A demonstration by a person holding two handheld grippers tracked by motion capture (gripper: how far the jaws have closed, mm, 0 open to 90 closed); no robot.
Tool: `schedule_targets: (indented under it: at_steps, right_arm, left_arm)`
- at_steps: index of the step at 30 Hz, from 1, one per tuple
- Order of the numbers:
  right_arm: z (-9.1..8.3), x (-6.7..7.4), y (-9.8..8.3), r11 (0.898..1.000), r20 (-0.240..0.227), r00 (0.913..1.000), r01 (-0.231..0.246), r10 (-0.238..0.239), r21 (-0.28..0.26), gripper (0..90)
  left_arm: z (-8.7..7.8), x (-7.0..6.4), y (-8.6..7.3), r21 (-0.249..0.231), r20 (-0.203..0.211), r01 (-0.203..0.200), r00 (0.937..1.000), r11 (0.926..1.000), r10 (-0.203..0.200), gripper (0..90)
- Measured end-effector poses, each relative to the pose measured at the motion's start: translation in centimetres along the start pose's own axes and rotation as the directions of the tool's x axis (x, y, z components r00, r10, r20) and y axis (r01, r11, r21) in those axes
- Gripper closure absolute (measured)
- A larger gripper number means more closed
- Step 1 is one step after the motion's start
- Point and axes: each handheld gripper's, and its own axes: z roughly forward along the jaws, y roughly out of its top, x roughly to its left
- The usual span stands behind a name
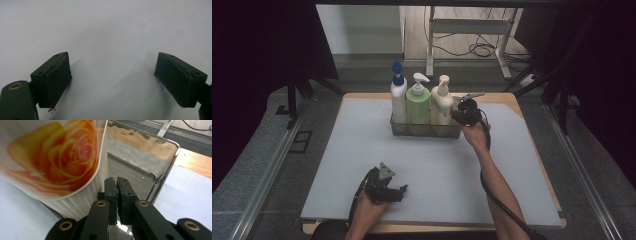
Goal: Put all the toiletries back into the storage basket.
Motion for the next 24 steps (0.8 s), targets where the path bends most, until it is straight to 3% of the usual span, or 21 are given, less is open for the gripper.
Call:
schedule_targets:
  at_steps: [24]
  right_arm:
    - [0.9, 1.8, 0.0, 1.000, -0.036, 0.9990, 0.026, -0.026, 0.016, 88.4]
  left_arm:
    - [0.0, 0.0, 0.0, 0.001, 0.000, -0.001, 1.0000, 1.0000, 0.001, 12.9]
